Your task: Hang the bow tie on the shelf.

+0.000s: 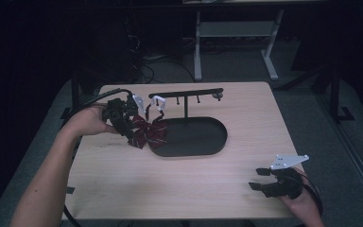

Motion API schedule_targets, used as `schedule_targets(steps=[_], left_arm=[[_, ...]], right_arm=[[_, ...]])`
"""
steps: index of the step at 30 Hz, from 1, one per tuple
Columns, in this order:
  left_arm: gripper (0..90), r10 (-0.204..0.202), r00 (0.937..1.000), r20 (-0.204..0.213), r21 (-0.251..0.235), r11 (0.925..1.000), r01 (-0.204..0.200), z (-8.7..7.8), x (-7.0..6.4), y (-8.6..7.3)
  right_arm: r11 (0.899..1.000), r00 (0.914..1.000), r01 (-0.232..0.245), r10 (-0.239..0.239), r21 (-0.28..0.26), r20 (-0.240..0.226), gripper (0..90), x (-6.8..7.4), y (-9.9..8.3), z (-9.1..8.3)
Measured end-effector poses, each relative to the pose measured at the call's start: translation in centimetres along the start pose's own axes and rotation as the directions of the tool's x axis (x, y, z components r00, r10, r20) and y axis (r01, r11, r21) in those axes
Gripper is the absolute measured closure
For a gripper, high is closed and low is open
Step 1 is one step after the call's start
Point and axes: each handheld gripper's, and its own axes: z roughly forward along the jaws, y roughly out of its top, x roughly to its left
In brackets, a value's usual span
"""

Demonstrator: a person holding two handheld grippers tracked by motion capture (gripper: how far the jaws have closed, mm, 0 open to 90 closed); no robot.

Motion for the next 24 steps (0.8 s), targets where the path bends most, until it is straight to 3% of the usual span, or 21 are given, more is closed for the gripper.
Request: schedule_targets(steps=[24], left_arm=[[54.8,-0.031,0.9995,-0.004,-0.042,0.9986,0.031,1.2,-1.5,-3.1]], right_arm=[[1.0,0.9999,-0.007,0.007,-0.001,0.01,34.3,-0.1,-0.1,0.1]])
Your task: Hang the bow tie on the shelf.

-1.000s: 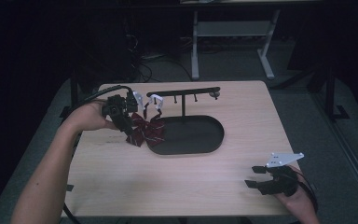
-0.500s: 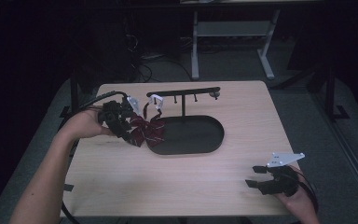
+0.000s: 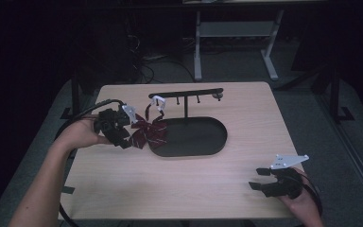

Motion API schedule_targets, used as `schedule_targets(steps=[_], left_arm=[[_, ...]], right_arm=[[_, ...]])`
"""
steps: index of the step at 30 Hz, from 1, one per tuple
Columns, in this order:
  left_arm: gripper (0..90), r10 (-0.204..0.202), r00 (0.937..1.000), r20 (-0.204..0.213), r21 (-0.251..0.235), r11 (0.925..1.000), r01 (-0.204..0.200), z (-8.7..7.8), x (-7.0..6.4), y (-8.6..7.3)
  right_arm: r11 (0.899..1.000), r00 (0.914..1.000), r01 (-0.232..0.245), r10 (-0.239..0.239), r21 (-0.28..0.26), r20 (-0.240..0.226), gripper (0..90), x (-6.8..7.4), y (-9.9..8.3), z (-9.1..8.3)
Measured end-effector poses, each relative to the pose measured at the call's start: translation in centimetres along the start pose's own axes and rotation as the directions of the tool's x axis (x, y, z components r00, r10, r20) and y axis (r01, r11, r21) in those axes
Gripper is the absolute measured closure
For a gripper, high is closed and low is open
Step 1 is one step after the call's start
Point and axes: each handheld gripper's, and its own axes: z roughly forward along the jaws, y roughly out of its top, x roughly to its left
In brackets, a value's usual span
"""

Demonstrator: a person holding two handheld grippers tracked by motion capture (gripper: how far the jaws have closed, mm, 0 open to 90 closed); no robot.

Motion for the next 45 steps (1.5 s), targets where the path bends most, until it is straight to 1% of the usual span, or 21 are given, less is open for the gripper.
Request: schedule_targets(steps=[4,18,25,27,29,33,38,43,45], left_arm=[[54.6,-0.005,1.0,0.004,-0.01,0.9999,0.005,0.3,-0.2,-0.4],[53.9,-0.007,1.0,0.002,-0.013,0.9999,0.007,1.4,-1.1,-1.5],[53.4,-0.017,0.9998,0.005,-0.021,0.9996,0.017,1.9,-1.4,-1.9],[53.1,-0.015,0.9999,0.006,-0.018,0.9997,0.015,2.1,-1.4,-2.1],[52.8,-0.021,0.9997,0.008,-0.016,0.9996,0.021,2.2,-1.5,-2.2],[52.5,-0.018,0.9998,0.003,-0.021,0.9996,0.018,2.4,-1.8,-2.4],[51.7,-0.028,0.9996,0.007,-0.017,0.9995,0.028,2.9,-2.0,-2.8],[51.2,-0.028,0.9995,0.012,-0.013,0.9995,0.029,3.3,-2.2,-3.1],[51.1,-0.031,0.9995,0.006,-0.017,0.9994,0.031,3.4,-2.3,-3.3]], right_arm=[[1.0,1.0,-0.004,0.004,0.001,0.001,34.3,0.0,0.0,0.0],[1.0,0.9999,-0.014,0.014,0.002,0.005,34.3,0.0,-0.1,-0.1],[1.0,0.9999,-0.013,0.013,-0.002,0.008,34.3,0.0,-0.1,-0.2],[1.0,0.9999,-0.013,0.013,-0.002,0.008,34.3,0.0,-0.1,-0.2],[1.0,0.9999,-0.01,0.01,-0.004,0.008,34.3,0.0,-0.2,-0.2],[1.0,0.9998,-0.018,0.018,-0.001,0.008,34.2,0.0,-0.2,-0.3],[1.0,0.9998,-0.017,0.017,-0.004,0.011,34.3,-0.1,-0.2,-0.3],[1.0,0.9998,-0.018,0.018,-0.004,0.012,34.3,-0.1,-0.2,-0.3],[1.0,0.9997,-0.022,0.022,-0.003,0.012,34.2,0.0,-0.2,-0.3]])
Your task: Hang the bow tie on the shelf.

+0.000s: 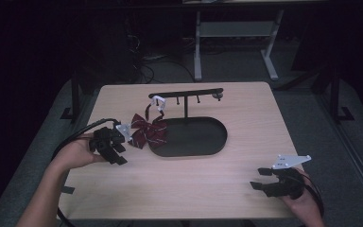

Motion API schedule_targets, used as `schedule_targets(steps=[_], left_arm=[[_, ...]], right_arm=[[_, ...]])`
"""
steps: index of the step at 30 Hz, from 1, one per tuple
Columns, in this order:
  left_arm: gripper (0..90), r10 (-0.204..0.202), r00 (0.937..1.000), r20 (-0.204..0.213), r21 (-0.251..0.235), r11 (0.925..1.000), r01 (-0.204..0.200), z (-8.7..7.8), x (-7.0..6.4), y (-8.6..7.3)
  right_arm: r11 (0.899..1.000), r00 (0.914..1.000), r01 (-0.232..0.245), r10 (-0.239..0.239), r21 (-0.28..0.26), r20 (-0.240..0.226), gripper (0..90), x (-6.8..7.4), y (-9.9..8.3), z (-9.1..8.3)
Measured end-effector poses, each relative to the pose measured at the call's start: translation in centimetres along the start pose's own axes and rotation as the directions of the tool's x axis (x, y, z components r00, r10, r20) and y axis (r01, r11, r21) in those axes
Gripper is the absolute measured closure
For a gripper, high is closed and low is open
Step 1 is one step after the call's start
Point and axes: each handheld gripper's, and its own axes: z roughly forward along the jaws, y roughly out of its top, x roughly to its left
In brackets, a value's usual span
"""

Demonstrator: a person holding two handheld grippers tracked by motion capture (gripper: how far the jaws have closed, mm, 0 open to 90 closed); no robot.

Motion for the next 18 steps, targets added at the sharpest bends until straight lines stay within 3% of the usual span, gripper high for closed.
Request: schedule_targets(steps=[18], left_arm=[[46.9,-0.018,0.9998,-0.005,-0.011,0.9998,0.018,1.4,-1.0,-1.3]], right_arm=[[1.0,1.0,-0.008,0.008,0.004,0.003,34.2,0.1,0.0,0.0]])
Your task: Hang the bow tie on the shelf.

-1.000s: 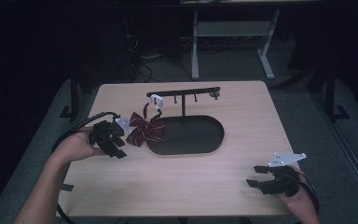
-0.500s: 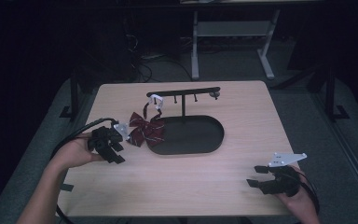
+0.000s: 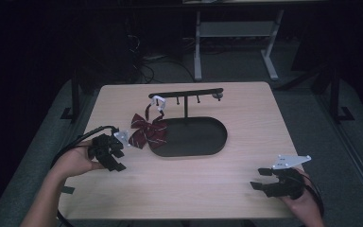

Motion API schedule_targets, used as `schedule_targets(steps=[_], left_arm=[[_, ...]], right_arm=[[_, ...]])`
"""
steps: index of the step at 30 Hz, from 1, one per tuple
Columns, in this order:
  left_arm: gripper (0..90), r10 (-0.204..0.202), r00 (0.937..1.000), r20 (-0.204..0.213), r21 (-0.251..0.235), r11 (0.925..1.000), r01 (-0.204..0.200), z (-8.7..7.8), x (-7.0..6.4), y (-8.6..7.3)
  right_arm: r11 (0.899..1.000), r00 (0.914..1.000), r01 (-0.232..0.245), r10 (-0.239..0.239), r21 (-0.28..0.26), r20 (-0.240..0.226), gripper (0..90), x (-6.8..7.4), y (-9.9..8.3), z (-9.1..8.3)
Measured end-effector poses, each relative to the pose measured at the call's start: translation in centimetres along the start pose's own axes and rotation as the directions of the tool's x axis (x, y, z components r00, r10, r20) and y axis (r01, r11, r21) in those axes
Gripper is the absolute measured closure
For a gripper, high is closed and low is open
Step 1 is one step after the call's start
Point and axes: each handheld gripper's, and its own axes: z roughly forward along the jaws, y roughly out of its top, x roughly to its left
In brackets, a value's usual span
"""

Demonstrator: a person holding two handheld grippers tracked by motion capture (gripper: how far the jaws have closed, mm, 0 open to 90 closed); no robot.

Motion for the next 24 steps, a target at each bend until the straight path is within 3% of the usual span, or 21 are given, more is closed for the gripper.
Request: schedule_targets(steps=[24], left_arm=[[43.4,-0.033,0.9994,0.008,-0.013,0.9994,0.033,2.1,-1.3,-2.0]], right_arm=[[1.0,0.9999,0.011,-0.011,-0.003,0.001,34.1,0.3,0.0,0.0]])
